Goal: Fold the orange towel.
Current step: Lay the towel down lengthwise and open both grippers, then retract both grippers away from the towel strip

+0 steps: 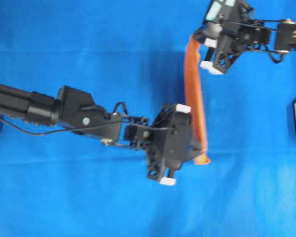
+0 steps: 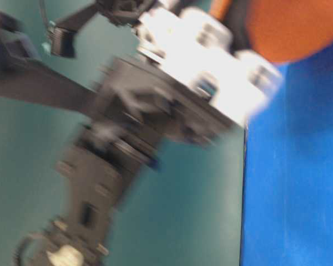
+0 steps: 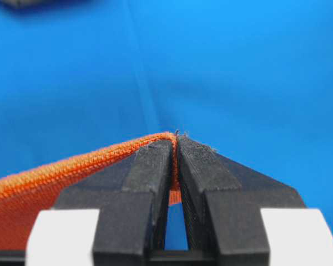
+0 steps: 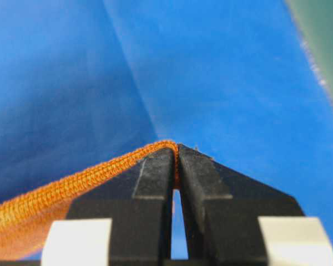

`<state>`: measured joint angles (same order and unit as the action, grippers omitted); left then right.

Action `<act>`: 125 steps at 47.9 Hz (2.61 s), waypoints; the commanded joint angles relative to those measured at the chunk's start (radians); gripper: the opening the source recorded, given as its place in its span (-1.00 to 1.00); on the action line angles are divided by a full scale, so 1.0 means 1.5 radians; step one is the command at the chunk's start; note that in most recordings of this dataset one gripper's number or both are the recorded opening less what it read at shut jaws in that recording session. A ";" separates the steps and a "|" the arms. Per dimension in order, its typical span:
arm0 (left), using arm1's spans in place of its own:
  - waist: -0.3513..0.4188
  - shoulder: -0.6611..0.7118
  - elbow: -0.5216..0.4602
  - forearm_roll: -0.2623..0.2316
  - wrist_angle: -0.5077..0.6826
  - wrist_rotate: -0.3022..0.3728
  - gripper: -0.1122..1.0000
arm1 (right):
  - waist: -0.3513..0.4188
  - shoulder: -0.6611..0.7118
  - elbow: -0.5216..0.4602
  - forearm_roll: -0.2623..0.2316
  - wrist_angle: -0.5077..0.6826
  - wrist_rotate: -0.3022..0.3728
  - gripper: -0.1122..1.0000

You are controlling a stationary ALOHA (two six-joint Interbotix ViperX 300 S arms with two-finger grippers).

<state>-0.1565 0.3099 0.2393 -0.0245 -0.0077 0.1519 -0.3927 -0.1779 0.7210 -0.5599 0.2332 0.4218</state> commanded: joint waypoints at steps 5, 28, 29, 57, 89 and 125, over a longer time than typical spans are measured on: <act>-0.028 -0.067 0.086 -0.003 -0.007 -0.038 -0.74 | -0.014 0.090 -0.063 -0.003 -0.074 -0.004 -0.75; -0.036 -0.112 0.250 -0.003 -0.105 -0.137 -0.74 | 0.007 0.175 -0.104 -0.008 -0.129 -0.010 -0.75; -0.035 -0.111 0.249 -0.003 -0.105 -0.137 -0.74 | 0.007 0.175 -0.103 -0.008 -0.130 -0.010 -0.75; -0.021 -0.107 0.257 -0.003 -0.086 -0.131 0.40 | 0.002 0.185 -0.097 -0.009 -0.154 -0.012 0.28; 0.008 -0.375 0.319 -0.001 0.167 -0.127 0.72 | 0.042 -0.033 0.025 0.008 -0.126 0.009 0.39; 0.142 -0.612 0.566 -0.001 -0.123 -0.127 0.72 | 0.133 -0.319 0.277 0.057 -0.306 0.107 0.39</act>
<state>0.0537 -0.6059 1.0999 -0.0276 -0.1749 -0.0368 -0.1948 -0.6581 1.1490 -0.4786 -0.2117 0.5814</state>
